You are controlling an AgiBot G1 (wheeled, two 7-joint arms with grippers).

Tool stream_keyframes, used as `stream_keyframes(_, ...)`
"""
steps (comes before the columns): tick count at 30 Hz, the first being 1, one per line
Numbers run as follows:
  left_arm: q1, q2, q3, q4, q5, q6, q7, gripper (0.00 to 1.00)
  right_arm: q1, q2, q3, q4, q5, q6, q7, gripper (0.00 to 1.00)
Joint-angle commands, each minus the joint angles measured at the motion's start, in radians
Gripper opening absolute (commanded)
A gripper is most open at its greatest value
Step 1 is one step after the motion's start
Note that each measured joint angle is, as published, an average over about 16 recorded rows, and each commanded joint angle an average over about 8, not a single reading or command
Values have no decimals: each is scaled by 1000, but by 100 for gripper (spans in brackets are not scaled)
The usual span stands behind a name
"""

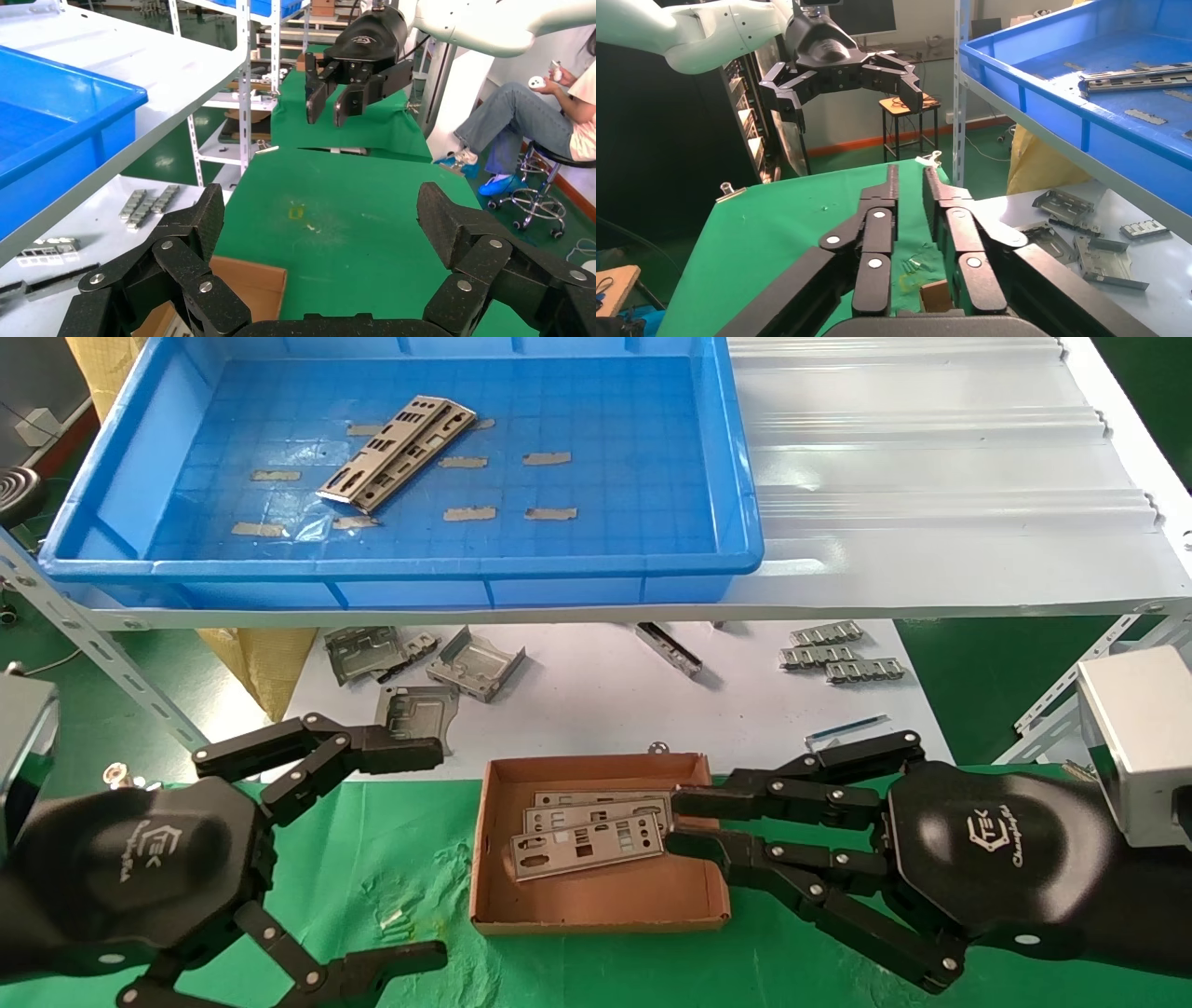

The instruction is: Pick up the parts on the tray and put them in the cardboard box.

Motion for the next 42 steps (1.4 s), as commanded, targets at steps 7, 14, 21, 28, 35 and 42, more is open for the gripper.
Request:
stream_keyframes(7, 0, 0, 0, 0, 0, 0, 0, 100, 0, 0, 0, 0, 0, 0, 0, 0)
stream_keyframes(14, -1, 0, 0, 0, 0, -1, 0, 100, 0, 0, 0, 0, 0, 0, 0, 0)
stream_keyframes(21, -85, 20, 9, 27, 35, -23, -22, 100, 0, 0, 0, 0, 0, 0, 0, 0)
stream_keyframes(28, -328, 111, 66, 201, 172, -51, -51, 100, 0, 0, 0, 0, 0, 0, 0, 0)
stream_keyframes(35, -578, 250, 156, 502, 359, -99, -50, 100, 0, 0, 0, 0, 0, 0, 0, 0)
stream_keyframes(42, -751, 408, 209, 831, 470, -223, -42, 100, 0, 0, 0, 0, 0, 0, 0, 0)
